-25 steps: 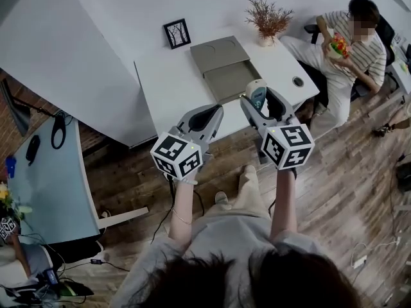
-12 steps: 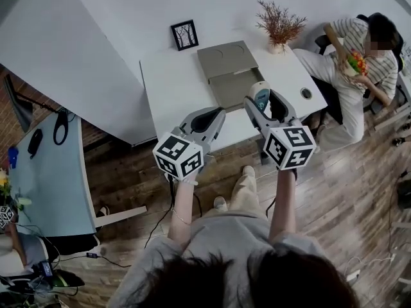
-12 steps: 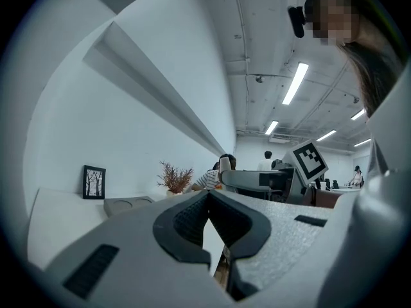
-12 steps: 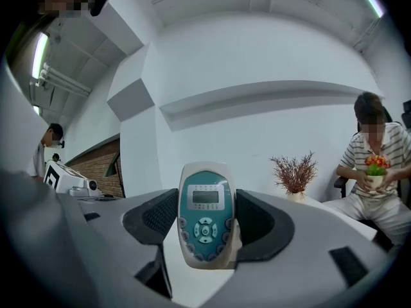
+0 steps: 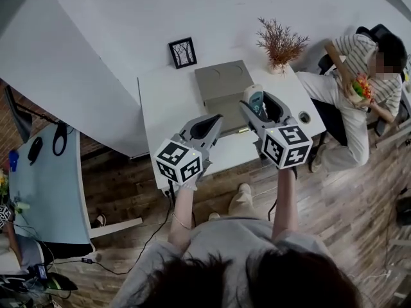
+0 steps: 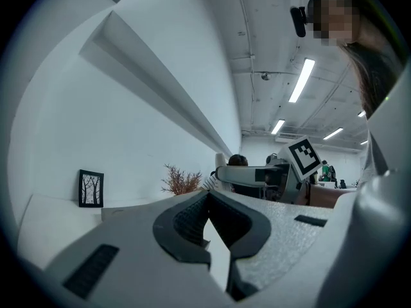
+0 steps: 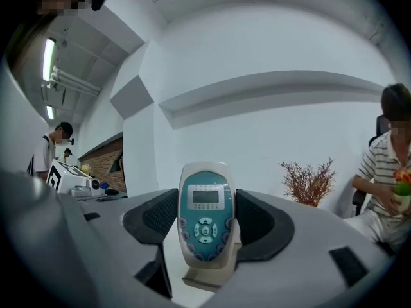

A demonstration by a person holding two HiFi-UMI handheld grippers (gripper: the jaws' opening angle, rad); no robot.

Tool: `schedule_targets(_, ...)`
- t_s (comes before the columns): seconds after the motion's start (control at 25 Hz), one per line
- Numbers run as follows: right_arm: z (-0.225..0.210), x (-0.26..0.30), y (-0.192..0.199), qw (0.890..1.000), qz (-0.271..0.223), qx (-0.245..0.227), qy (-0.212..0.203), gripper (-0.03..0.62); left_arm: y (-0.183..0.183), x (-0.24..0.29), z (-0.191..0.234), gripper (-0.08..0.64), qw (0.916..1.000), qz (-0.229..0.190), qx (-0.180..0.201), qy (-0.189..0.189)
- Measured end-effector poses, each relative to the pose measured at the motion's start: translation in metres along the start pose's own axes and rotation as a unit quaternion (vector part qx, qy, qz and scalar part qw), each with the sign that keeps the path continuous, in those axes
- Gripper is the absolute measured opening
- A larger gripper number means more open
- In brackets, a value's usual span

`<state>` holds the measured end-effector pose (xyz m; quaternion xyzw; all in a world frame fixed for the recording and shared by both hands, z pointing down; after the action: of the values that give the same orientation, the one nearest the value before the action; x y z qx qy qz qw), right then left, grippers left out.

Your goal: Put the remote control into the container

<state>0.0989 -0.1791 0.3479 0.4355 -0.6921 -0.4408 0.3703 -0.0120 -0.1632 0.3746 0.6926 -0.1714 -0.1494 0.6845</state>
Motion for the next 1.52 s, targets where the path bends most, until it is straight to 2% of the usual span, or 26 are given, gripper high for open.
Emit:
schedule_targets(0.44,-0.043,0.054,-0.012,0.996,0.057,-0.030,-0.061,0.282,0.013,0.047,0.036,0.003,0.9979,0.010,-0.022,-0.060)
schedule_targets(0.68,-0.060,0.077,-0.001,0.989,0.099,-0.048,-0.101,0.282,0.027,0.064,0.049,0.003,0.9937,0.014,-0.043,-0.102)
schedule_targets(0.92,-0.072,0.096,0.024,0.981,0.141,-0.053,-0.122,0.282,0.045,0.071,0.052,0.003,0.9894,0.031,-0.063,-0.127)
schedule_targets(1.36,-0.085,0.128,0.076,0.960,0.234,-0.077,-0.132,0.282,0.079,0.080,0.073,0.003,0.9842,0.071,-0.105,-0.123)
schedule_targets(1.52,-0.088,0.135,0.099,0.947,0.271,-0.091,-0.145,0.282,0.096,0.082,0.076,0.003,0.9811,0.082,-0.123,-0.126)
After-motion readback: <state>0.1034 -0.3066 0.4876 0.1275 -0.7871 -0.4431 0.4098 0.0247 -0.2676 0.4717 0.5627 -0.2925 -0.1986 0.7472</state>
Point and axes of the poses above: the fingertips, and each gripper's own axes: x forward along the fingers, z to its left, y out of its underside, the point moved 2 cm from there along -x, backward along the fingers, and after that the axes turned 13 degrees about x, right-handed, at the moved point
